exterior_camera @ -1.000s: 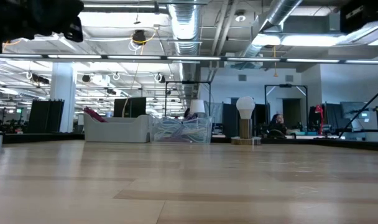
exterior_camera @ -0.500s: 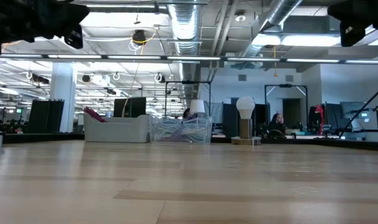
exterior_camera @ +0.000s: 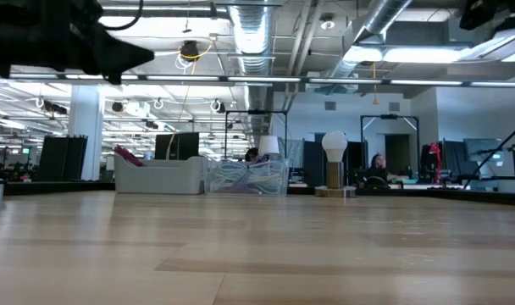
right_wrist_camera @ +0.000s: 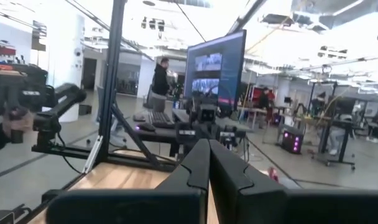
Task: Pick & Place USB Port
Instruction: Return to Home Position
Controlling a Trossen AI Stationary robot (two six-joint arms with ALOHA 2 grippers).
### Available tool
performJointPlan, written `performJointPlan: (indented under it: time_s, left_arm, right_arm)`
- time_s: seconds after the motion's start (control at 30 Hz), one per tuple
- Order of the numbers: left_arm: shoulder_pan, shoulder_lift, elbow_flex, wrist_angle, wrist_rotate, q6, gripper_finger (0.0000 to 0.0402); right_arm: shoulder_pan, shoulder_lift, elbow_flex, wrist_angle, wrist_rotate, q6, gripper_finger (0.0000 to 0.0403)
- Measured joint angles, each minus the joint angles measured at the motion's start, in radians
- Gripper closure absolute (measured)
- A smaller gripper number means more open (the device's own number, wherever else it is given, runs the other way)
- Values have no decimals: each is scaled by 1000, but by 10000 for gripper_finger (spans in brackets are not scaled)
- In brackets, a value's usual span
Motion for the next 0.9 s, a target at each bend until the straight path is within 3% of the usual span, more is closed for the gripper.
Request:
performJointPlan:
  time_s: [0.2,0.47,0.6,0.9]
  left_arm:
    - [20,288,2,363,93,45,396]
    - [124,547,2,577,125,-23,395]
    - [165,587,2,667,203,-47,394]
    - [187,587,3,680,227,-52,395]
  right_arm:
    - [-86,7,-2,-30,-91,70,403]
    - [-251,9,-55,32,-238,105,403]
    - [-353,10,-83,52,-308,137,403]
    - [-593,58,-133,127,-569,240,403]
